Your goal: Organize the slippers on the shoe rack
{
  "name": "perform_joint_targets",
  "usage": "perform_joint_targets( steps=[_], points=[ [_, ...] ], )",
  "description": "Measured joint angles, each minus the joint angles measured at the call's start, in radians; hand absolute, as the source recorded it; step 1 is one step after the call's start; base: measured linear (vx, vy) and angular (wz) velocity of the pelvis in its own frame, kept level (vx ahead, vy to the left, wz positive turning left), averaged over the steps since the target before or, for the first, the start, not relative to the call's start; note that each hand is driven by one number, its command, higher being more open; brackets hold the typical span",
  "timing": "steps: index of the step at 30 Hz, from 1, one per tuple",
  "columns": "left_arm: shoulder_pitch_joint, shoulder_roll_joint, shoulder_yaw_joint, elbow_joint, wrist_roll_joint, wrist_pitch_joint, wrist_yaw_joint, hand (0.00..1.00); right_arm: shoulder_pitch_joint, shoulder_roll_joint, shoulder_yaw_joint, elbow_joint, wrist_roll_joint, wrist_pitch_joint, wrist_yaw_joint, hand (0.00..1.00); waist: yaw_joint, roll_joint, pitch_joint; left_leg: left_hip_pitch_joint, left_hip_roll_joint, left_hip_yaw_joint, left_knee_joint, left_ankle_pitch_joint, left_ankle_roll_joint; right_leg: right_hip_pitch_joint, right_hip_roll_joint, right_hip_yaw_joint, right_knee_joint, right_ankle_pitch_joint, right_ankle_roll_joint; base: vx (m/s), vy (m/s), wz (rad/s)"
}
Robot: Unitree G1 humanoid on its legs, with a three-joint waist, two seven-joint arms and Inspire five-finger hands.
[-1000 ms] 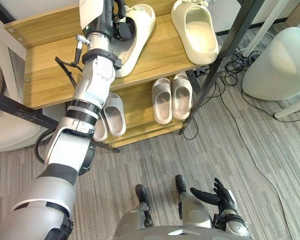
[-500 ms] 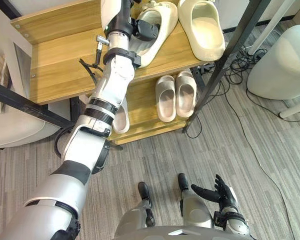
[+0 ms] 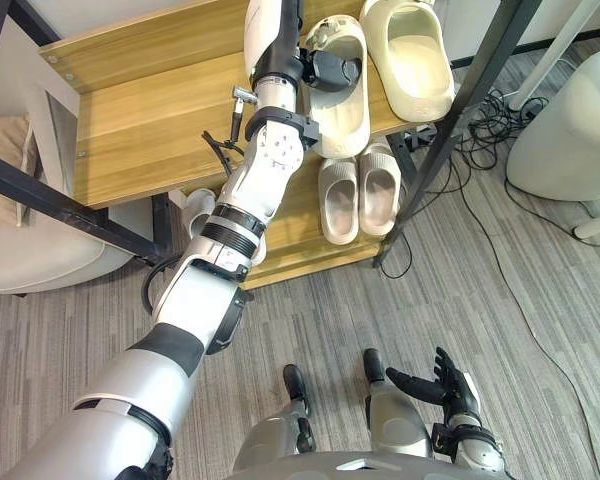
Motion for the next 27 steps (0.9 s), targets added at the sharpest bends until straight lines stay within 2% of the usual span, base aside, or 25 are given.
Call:
perform_joint_targets(
  steps=[8,15,21,27],
  points=[
    [0.000,0.000,0.000,0.000,0.008,0.000,-0.002,1.00,0.010,-0.002,0.000,0.000,0.000,-0.001,0.000,1.00,0.004,0.009,-0.006,0.007,-0.001,-0.025,0.000,0.005,-0.003,0.001,-0.006,-0.024,0.040,-0.025,-0.001,0.00,0.014,0.09],
    [0.003,0.004,0.001,0.000,0.039,0.000,-0.005,1.00,0.032,-0.019,0.000,0.003,0.000,-0.001,0.002,1.00,0.028,0.028,-0.018,0.008,-0.001,-0.045,0.000,0.008,-0.006,0.000,-0.010,-0.048,0.073,-0.048,-0.004,0.00,0.004,0.11],
    [0.022,0.006,0.001,-0.012,0.040,0.000,-0.007,1.00,0.031,-0.023,0.000,0.012,0.000,-0.002,0.003,1.00,0.031,0.034,-0.022,0.010,-0.002,-0.057,0.000,0.009,-0.007,0.000,-0.015,-0.060,0.091,-0.063,-0.003,0.01,0.009,0.07],
    [0.168,0.018,0.004,-0.231,-0.019,-0.032,-0.008,1.00,0.028,-0.024,-0.001,0.052,0.000,-0.002,0.003,1.00,0.040,0.038,-0.025,0.018,-0.004,-0.070,0.000,0.009,-0.008,0.011,-0.017,-0.072,0.094,-0.069,-0.003,0.00,0.008,0.05]
  ],
)
